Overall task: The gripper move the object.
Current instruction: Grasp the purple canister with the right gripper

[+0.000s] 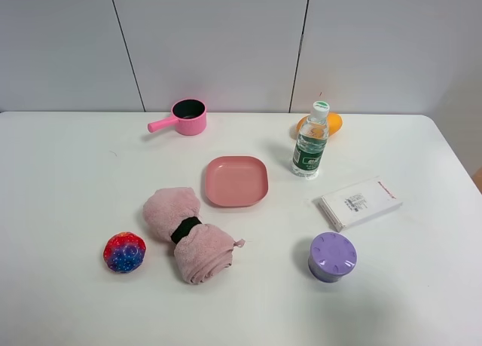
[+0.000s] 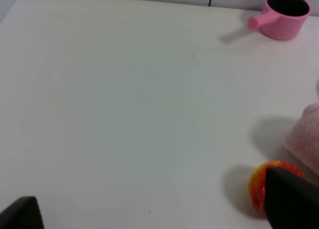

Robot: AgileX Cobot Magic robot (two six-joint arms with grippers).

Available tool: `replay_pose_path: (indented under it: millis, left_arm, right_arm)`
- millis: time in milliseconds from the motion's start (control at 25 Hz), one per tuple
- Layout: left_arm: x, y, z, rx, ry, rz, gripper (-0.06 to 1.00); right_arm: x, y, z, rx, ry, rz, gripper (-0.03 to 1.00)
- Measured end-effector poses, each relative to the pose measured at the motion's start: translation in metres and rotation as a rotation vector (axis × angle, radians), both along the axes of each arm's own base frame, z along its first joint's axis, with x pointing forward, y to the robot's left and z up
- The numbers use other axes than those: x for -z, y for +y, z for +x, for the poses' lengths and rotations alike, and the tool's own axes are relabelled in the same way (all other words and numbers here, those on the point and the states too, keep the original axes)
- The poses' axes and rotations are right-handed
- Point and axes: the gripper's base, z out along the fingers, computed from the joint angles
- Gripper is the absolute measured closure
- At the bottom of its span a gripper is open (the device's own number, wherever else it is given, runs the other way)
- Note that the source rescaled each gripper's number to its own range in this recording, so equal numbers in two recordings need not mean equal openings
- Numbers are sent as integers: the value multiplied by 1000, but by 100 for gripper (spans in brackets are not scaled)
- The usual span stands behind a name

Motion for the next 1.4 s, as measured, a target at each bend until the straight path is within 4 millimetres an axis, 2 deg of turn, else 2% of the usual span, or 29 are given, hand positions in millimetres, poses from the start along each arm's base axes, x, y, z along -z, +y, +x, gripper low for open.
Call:
replay_pose_path:
  millis: [40, 640, 800, 880, 1120, 1280, 1400]
  left_arm:
    - [0, 0, 0, 0, 0, 0, -6]
    - [0, 0, 0, 0, 0, -1, -6]
    - [0, 0, 0, 0, 0, 0, -6]
    - [0, 0, 0, 0, 0, 0, -6]
    - [0, 0, 0, 0, 0, 0, -6]
    - [0, 0, 0, 0, 0, 0, -6]
    - [0, 0, 0, 0, 0, 0, -6]
  right_arm:
    - [0, 0, 0, 0, 0, 0, 97]
    - [0, 0, 0, 0, 1, 0, 97]
    - [-3, 0, 11, -3, 67, 8, 97]
    - [-13, 0, 17, -6, 88, 15, 96]
    - [-60, 2, 38, -32, 91, 33, 96]
    - [-83, 7, 69, -102, 151, 65, 96]
    - [-91, 10, 99, -152, 226, 87, 96]
